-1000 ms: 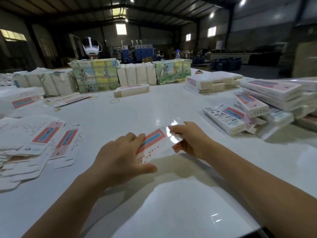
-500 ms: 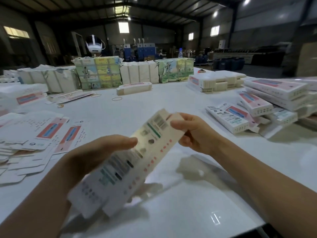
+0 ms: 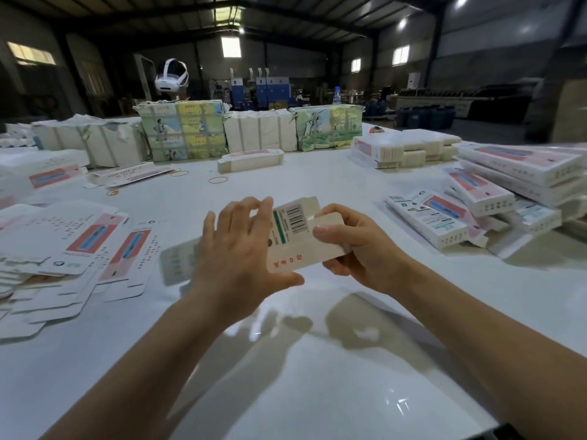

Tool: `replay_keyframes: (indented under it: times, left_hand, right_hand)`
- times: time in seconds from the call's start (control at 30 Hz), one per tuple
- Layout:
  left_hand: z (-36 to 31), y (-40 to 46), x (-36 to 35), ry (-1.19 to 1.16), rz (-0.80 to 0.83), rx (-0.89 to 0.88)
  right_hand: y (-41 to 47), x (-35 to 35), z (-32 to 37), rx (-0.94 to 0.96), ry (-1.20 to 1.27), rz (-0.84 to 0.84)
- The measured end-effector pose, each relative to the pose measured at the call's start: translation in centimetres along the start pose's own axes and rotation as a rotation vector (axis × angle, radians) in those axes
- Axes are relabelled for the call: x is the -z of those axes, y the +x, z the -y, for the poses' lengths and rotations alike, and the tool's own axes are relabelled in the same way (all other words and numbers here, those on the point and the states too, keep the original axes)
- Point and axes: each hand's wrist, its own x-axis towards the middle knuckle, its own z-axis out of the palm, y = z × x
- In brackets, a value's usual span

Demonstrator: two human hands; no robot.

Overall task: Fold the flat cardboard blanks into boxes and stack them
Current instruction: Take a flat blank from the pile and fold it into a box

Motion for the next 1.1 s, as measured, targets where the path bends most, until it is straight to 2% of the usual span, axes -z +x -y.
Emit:
replay_keyframes:
  times: [0.1, 0.27, 0.37, 0.43, 0.53, 0.63, 0.8, 1.1]
  left_hand:
    - [0.2, 0.0, 0.3, -0.122, -0.082, -0.070]
    - [-0.4, -0.2, 1.0, -0.167, -0.119, -0.149]
    - [-0.6, -0.3, 1.2, -0.193, -0.137, -0.175]
    - [-0.5, -0.3, 1.2, -0.155, -0.151, -0.198]
    - [-0.2, -0.3, 1.0, -0.017, -0.154, -0.206]
    - [-0.4, -0.1, 1.0, 0.084, -0.163, -0.201]
    - [-1.0, 0.2, 1.0, 0.144, -0.198, -0.210]
    - [0.1, -0.3, 0.7, 0.123, -0.141, -0.184]
  right_hand:
    - [-0.1, 0.0, 0.1, -0.002, -0.026, 0.061]
    - [-0.1, 0.0, 0.1, -0.082, -0.009, 0.153]
    - [-0.3, 0.3, 0.2, -0.063, 0.024, 0.161]
    - [-0.3, 0.1, 0.1, 0.003, -0.034, 0.114]
    - [-0.4, -0.1, 0.4, 0.113, -0.285, -0.006]
    - [-0.4, 0.2, 0.6, 0.124, -0.405, -0.102]
    - [-0.5, 0.7, 0.9, 0.056, -0.408, -0.170]
    - [-0.5, 0.3, 1.0, 0.020, -0.441, -0.211]
